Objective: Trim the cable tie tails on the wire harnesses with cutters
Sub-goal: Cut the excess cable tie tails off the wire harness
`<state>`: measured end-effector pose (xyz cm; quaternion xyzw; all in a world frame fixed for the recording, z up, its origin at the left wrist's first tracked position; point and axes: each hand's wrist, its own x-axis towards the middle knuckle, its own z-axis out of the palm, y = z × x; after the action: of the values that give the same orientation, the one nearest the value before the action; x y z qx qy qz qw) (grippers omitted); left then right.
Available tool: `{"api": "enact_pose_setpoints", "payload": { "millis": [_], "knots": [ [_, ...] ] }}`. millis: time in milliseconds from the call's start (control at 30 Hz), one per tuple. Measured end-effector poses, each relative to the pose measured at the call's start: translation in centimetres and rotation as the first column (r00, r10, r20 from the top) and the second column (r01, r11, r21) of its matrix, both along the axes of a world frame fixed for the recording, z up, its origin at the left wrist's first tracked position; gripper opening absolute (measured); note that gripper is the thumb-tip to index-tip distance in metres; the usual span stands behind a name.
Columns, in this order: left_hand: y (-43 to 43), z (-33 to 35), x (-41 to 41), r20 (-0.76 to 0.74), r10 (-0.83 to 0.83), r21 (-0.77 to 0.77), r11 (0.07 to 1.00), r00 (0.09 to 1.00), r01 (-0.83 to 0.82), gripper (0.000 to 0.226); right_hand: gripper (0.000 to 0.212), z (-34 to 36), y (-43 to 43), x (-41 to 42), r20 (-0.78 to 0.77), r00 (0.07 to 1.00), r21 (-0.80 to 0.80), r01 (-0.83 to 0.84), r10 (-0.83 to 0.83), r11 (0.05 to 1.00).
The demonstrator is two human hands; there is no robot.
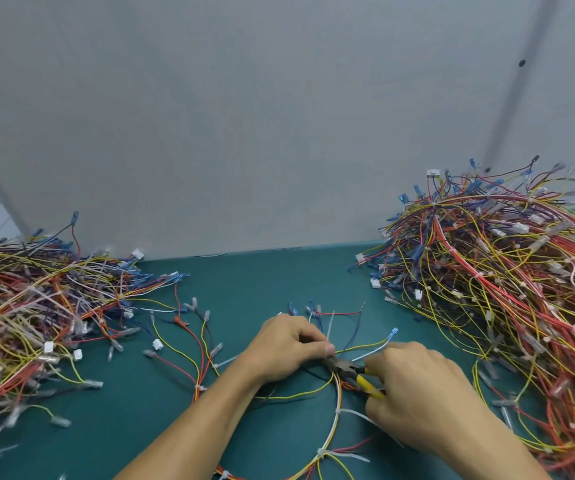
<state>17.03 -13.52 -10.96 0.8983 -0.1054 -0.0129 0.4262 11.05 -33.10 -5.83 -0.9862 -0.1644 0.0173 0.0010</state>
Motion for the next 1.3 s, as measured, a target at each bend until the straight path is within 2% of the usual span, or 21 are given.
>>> {"api": "enact_pose_setpoints", "payload": {
  "millis": [133,767,933,1000,1133,1300],
  "knots": [
    [-0.1,0.1,0.2,-0.040,0.010,-0.017,1.000,0.999,-0.010,0.012,0.021,-0.1,-0.2,-0.1,0.020,1.000,-0.017,-0.002,0.002,1.000],
    [-0.1,0.2,0.0,-0.062,0.012,-0.056,0.998,0.998,-0.016,0.012,0.009,0.0,0.1,0.2,0.015,0.998,-0.055,-0.057,0.058,0.997],
    [-0.1,0.3,0.0,-0.072,0.011,-0.063,0.998,0.997,-0.016,0.014,0.025,-0.3,-0.2,0.4,0.028,0.998,-0.046,-0.062,0.064,0.997],
    [-0.1,0.2,0.0,-0.079,0.012,-0.070,0.997,0.997,-0.017,0.013,0.023,-0.5,-0.3,0.5,0.030,0.997,-0.043,-0.071,0.073,0.997],
    [0.0,0.3,0.0,-0.098,0.006,-0.152,0.988,0.995,-0.021,0.015,0.015,-0.6,-1.0,1.2,-0.008,0.997,0.036,-0.079,0.079,0.996],
    [0.6,1.6,-0.5,-0.100,0.077,-0.391,0.914,0.992,-0.111,0.010,0.017,0.1,-3.8,2.7,-0.069,0.998,0.289,0.014,0.006,0.957]
  ]
}}
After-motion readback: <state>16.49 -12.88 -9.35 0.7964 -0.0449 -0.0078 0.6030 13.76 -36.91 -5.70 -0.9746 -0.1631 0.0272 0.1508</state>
